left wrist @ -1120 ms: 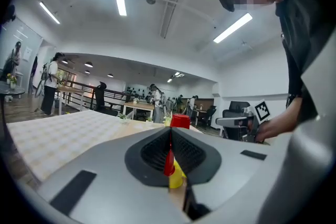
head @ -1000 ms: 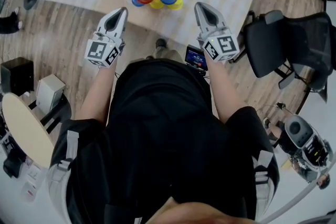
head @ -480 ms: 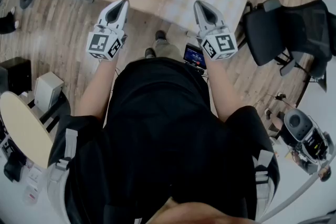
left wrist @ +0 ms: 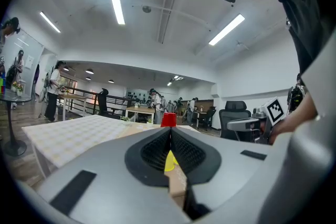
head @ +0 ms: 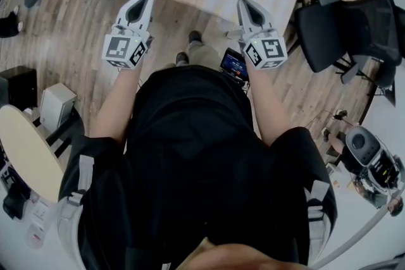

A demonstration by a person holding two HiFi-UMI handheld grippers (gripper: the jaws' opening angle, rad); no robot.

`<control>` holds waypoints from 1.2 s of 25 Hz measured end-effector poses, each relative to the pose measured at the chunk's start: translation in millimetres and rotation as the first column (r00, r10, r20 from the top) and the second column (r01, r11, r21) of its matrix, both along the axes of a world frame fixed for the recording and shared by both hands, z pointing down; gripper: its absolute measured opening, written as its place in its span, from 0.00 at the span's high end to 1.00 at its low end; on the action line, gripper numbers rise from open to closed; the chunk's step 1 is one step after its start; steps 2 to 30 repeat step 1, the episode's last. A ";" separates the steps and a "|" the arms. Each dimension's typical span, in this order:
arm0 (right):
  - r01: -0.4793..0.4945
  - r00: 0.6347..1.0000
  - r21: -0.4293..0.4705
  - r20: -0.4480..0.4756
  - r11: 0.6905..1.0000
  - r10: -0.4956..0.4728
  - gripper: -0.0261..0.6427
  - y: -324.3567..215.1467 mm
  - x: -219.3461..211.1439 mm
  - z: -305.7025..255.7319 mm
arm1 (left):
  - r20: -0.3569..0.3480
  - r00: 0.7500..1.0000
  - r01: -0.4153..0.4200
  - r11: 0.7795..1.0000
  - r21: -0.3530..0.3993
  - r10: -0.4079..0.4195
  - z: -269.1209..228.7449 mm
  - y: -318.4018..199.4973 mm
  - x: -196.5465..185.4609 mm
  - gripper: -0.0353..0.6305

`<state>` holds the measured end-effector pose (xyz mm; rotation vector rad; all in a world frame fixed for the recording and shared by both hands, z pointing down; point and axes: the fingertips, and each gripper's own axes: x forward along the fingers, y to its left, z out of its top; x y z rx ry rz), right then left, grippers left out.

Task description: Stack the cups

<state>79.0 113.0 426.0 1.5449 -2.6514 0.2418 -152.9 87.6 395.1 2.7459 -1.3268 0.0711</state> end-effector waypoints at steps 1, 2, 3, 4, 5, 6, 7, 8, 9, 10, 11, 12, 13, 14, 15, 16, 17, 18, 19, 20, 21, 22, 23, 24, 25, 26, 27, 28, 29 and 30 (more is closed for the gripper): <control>-0.006 1.000 0.000 0.001 1.000 0.006 0.95 2.8 1.2 -0.5 | 0.000 1.000 -0.001 1.000 0.000 0.001 -0.2 2.8 -0.5 0.94; -0.006 1.000 0.000 0.001 1.000 0.006 0.95 2.8 1.2 -0.5 | 0.000 1.000 -0.001 1.000 0.000 0.001 -0.2 2.8 -0.5 0.94; -0.006 1.000 0.000 0.001 1.000 0.006 0.95 2.8 1.2 -0.5 | 0.000 1.000 -0.001 1.000 0.000 0.001 -0.2 2.8 -0.5 0.94; -0.006 1.000 0.000 0.001 1.000 0.006 0.95 2.8 1.2 -0.5 | 0.000 1.000 -0.001 1.000 0.000 0.001 -0.2 2.8 -0.5 0.94; -0.006 1.000 0.000 0.001 1.000 0.006 0.95 2.8 1.2 -0.5 | 0.000 1.000 -0.001 1.000 0.000 0.001 -0.2 2.8 -0.5 0.94; -0.006 1.000 0.000 0.001 1.000 0.006 0.95 2.8 1.2 -0.5 | 0.000 1.000 -0.001 1.000 0.000 0.001 -0.2 2.8 -0.5 0.94; -0.006 1.000 0.000 0.001 1.000 0.006 0.95 2.8 1.2 -0.5 | 0.000 1.000 -0.001 1.000 0.000 0.001 -0.2 2.8 -0.5 0.94; -0.006 1.000 0.000 0.001 1.000 0.006 0.95 2.8 1.2 -0.5 | 0.000 1.000 -0.001 1.000 0.000 0.001 -0.2 2.8 -0.5 0.94; -0.006 1.000 0.000 0.001 1.000 0.006 0.95 2.8 1.2 -0.5 | 0.000 1.000 -0.001 1.000 0.000 0.001 -0.2 2.8 -0.5 0.94; -0.006 1.000 0.000 0.001 1.000 0.006 0.95 2.8 1.2 -0.5 | 0.000 1.000 -0.001 1.000 0.000 0.001 -0.2 2.8 -0.5 0.94; -0.006 1.000 0.000 0.001 1.000 0.006 0.95 2.8 1.2 -0.5 | 0.000 1.000 -0.001 1.000 0.000 0.001 -0.2 2.8 -0.5 0.94; -0.006 1.000 0.000 0.001 1.000 0.006 0.95 2.8 1.2 -0.5 | 0.000 1.000 -0.001 1.000 0.000 0.001 -0.2 2.8 -0.5 0.94; -0.006 1.000 0.000 0.001 1.000 0.006 0.95 2.8 1.2 -0.5 | 0.000 1.000 -0.001 1.000 0.000 0.001 -0.2 2.8 -0.5 0.94; -0.006 1.000 0.000 0.001 1.000 0.006 0.95 2.8 1.2 -0.5 | 0.000 1.000 -0.001 1.000 0.000 0.001 -0.2 2.8 -0.5 0.94; -0.006 1.000 0.000 0.001 1.000 0.006 0.95 2.8 1.2 -0.5 | 0.000 1.000 -0.001 1.000 0.000 0.001 -0.2 2.8 -0.5 0.94; -0.006 1.000 0.000 0.001 1.000 0.006 0.95 2.8 1.2 -0.5 | 0.000 1.000 -0.001 1.000 0.000 0.001 -0.2 2.8 -0.5 0.94; -0.006 1.000 0.000 0.001 1.000 0.006 0.95 2.8 1.2 -0.5 | 0.000 1.000 -0.001 1.000 0.000 0.001 -0.2 2.8 -0.5 0.94; -0.006 1.000 0.000 0.001 1.000 0.006 0.95 2.8 1.2 -0.5 | 0.000 1.000 -0.001 1.000 0.000 0.001 -0.2 2.8 -0.5 0.94; -0.006 1.000 0.000 0.001 1.000 0.006 0.95 2.8 1.2 -0.5 | 0.000 1.000 -0.001 1.000 0.000 0.001 -0.2 2.8 -0.5 0.94; -0.006 1.000 0.000 0.001 1.000 0.006 0.95 2.8 1.2 -0.5 | 0.000 1.000 -0.001 1.000 0.000 0.001 -0.2 2.8 -0.5 0.94; -0.006 1.000 0.000 0.001 1.000 0.006 0.95 2.8 1.2 -0.5 | 0.000 1.000 -0.001 1.000 0.000 0.001 -0.2 2.8 -0.5 0.94; -0.006 1.000 0.000 0.001 1.000 0.006 0.95 2.8 1.2 -0.5 | 0.000 1.000 -0.001 1.000 0.000 0.001 -0.2 2.8 -0.5 0.94; -0.006 1.000 0.000 0.001 1.000 0.006 0.95 2.8 1.2 -0.5 | 0.000 1.000 -0.001 1.000 0.000 0.001 -0.2 2.8 -0.5 0.94; -0.006 1.000 0.000 0.001 1.000 0.006 0.95 2.8 1.2 -0.5 | 0.000 1.000 -0.001 1.000 0.000 0.001 -0.2 2.8 -0.5 0.94; -0.006 1.000 0.000 0.001 1.000 0.006 0.95 2.8 1.2 -0.5 | 0.000 1.000 -0.001 1.000 0.000 0.001 -0.2 2.8 -0.5 0.94; -0.006 1.000 0.000 0.001 1.000 0.006 0.95 2.8 1.2 -0.5 | 0.000 1.000 -0.001 1.000 0.000 0.001 -0.2 2.8 -0.5 0.94; -0.006 1.000 0.000 0.001 1.000 0.006 0.95 2.8 1.2 -0.5 | 0.000 1.000 -0.001 1.000 0.000 0.001 -0.2 2.8 -0.5 0.94; -0.006 1.000 0.000 0.001 1.000 0.006 0.95 2.8 1.2 -0.5 | 0.000 1.000 -0.001 1.000 0.000 0.001 -0.2 2.8 -0.5 0.94; -0.006 1.000 0.000 0.001 1.000 0.006 0.95 2.8 1.2 -0.5 | 0.000 1.000 -0.001 1.000 0.000 0.001 -0.2 2.8 -0.5 0.94; -0.006 1.000 0.000 0.001 1.000 0.006 0.95 2.8 1.2 -0.5 | 0.000 1.000 -0.001 1.000 0.000 0.001 -0.2 2.8 -0.5 0.94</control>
